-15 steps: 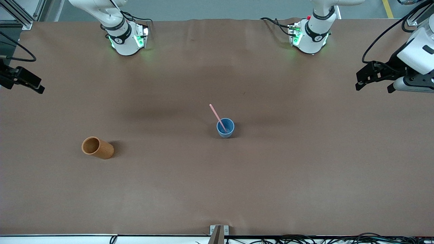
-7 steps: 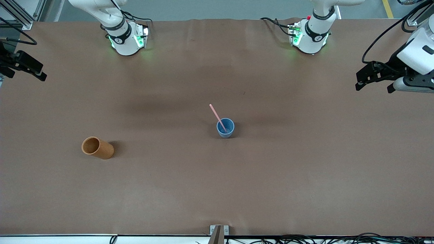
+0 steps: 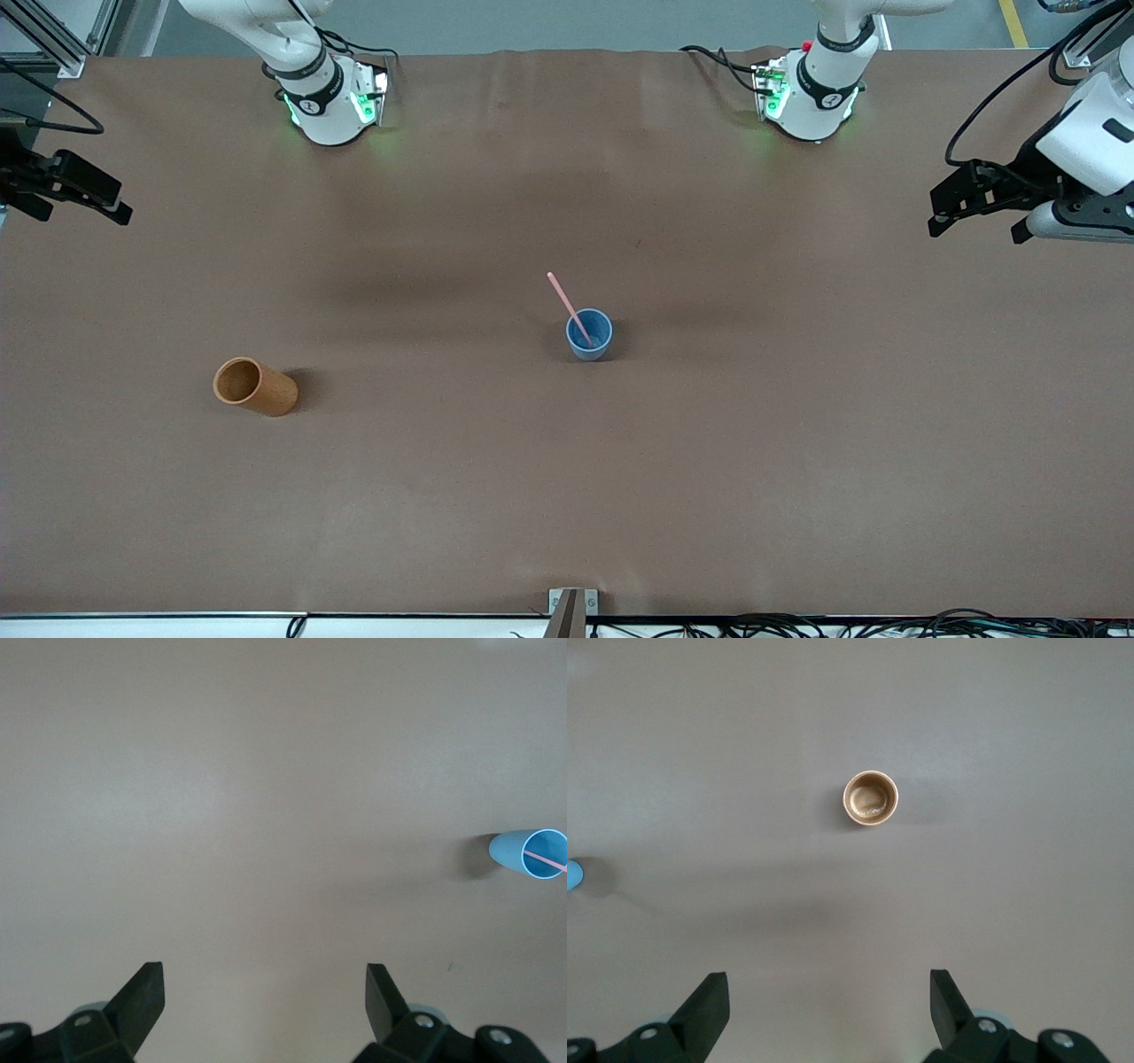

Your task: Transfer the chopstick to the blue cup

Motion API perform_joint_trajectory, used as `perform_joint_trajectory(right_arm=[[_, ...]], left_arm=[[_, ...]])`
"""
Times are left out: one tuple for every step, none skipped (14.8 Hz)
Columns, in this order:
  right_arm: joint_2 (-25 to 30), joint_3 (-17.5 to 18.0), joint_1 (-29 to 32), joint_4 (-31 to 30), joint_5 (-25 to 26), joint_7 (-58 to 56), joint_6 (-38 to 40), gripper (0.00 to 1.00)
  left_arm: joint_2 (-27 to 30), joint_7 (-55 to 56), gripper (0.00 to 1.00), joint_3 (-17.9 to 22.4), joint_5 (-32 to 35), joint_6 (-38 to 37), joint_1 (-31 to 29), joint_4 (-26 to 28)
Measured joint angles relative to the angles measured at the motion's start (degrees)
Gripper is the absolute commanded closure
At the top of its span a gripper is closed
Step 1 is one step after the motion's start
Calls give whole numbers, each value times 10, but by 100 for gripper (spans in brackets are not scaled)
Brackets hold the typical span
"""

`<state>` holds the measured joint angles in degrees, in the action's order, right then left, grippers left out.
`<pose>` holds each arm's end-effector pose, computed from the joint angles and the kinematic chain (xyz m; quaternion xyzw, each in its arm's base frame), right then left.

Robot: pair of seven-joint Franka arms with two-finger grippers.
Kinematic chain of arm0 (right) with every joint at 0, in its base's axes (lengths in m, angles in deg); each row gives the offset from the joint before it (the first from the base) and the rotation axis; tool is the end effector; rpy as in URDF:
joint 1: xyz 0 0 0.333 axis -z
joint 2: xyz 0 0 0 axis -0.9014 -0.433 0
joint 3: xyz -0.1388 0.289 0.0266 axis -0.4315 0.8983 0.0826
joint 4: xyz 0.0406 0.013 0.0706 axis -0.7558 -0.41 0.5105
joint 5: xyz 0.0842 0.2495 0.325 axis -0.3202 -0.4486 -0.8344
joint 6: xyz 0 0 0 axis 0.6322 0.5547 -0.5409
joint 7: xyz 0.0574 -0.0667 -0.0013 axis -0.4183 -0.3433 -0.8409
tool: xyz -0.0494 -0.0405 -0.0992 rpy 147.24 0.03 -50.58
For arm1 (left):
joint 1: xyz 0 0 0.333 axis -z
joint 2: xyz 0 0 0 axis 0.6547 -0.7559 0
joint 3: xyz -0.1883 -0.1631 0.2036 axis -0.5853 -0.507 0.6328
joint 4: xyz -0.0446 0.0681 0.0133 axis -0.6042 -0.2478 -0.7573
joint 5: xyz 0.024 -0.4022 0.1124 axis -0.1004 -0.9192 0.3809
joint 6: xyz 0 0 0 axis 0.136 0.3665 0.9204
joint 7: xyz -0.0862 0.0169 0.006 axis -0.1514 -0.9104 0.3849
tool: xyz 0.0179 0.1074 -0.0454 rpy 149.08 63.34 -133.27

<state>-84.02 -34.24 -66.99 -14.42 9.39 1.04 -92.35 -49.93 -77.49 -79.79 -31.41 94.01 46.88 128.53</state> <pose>0.5628 -0.0044 0.6662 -0.9995 0.0277 -0.0033 0.0152 0.5732 -0.0824 0.6422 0.9983 -0.0482 0.0277 0.0186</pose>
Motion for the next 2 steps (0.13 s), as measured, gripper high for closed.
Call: perform_joint_trajectory(right_arm=[[0,0,0,0,0,-10,-1,0],[0,0,0,0,0,-17,-2,0]], left_arm=[[0,0,0,0,0,0,0,0],[0,0,0,0,0,0,0,0]])
